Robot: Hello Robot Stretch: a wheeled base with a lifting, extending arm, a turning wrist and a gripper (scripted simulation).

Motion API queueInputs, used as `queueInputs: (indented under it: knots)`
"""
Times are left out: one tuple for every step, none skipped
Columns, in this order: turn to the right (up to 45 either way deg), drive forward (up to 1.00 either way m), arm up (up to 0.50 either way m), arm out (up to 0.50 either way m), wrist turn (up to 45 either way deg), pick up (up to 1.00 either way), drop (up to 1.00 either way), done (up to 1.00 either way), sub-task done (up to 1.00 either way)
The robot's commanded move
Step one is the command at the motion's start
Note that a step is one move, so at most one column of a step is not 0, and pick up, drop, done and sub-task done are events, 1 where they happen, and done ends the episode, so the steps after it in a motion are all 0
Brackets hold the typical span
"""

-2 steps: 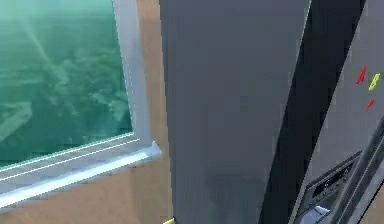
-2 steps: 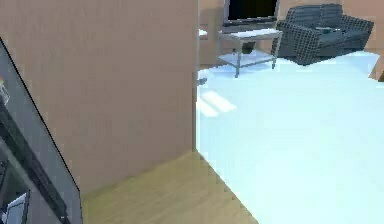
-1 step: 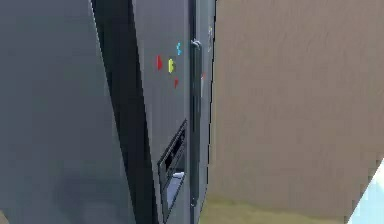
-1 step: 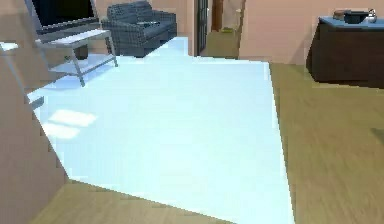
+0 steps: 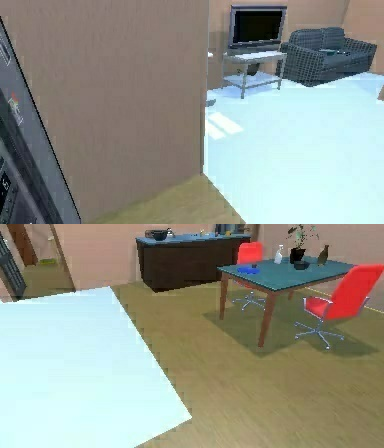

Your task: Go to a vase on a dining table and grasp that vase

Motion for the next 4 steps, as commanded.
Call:
queueInputs:
  knots:
    - [27.0, 0.0, 0.0, 0.0, 0.0, 0.0, 0.0, 0.0, 0.0]
    - [0.0, 1.0, 0.0, 0.0, 0.0, 0.0, 0.0, 0.0, 0.0]
    - [9.0, 0.0, 0.0, 0.0, 0.0, 0.0, 0.0, 0.0, 0.0]
    - [0.0, 0.35, 0.0, 0.0, 0.0, 0.0, 0.0, 0.0, 0.0]
